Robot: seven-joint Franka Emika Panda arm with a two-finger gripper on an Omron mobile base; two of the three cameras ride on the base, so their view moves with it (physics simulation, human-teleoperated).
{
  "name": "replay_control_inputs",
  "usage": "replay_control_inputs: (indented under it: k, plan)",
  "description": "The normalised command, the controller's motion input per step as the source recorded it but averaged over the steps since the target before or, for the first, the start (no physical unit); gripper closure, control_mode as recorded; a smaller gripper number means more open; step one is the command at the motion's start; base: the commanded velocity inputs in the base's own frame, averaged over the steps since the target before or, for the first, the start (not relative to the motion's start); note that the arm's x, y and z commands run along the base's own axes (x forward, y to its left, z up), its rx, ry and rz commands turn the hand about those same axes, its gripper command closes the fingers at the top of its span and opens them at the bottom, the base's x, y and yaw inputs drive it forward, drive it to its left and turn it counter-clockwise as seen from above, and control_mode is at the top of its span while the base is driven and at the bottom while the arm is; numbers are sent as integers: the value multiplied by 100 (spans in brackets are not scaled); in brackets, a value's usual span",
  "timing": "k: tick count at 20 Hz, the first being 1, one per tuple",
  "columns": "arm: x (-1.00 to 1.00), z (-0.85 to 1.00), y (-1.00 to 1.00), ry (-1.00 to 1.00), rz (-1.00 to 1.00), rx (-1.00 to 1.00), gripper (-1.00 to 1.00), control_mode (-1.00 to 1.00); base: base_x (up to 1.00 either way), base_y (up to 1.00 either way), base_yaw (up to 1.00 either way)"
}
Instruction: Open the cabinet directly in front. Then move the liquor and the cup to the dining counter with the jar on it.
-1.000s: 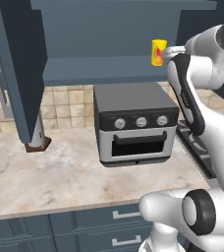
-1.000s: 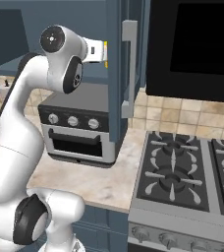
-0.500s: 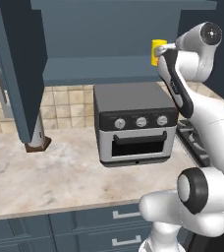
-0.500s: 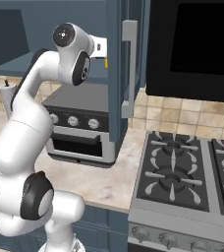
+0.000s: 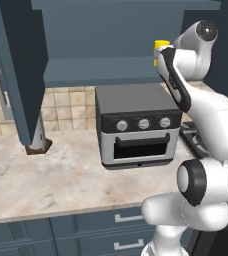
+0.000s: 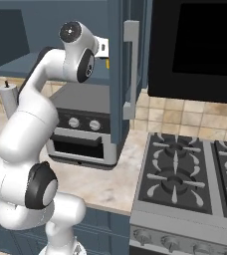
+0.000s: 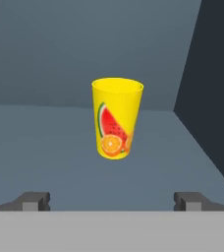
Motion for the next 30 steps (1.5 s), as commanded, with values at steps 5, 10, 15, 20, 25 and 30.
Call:
replay_control_inputs:
  k: [5,10,15,20,25,30]
  plan:
    - [23,-8,0,0,0,0,-100,-100,0,0,0]
    - [25,-7,0,0,0,-1,-100,-100,0,0,0]
    - [20,-14,-1,0,0,-1,-100,-100,0,0,0]
    - [9,-2,-7,0,0,0,-100,-100,0,0,0]
    - [12,0,-8,0,0,0,-100,-100,0,0,0]
    - [37,0,0,0,0,0,-100,-100,0,0,0]
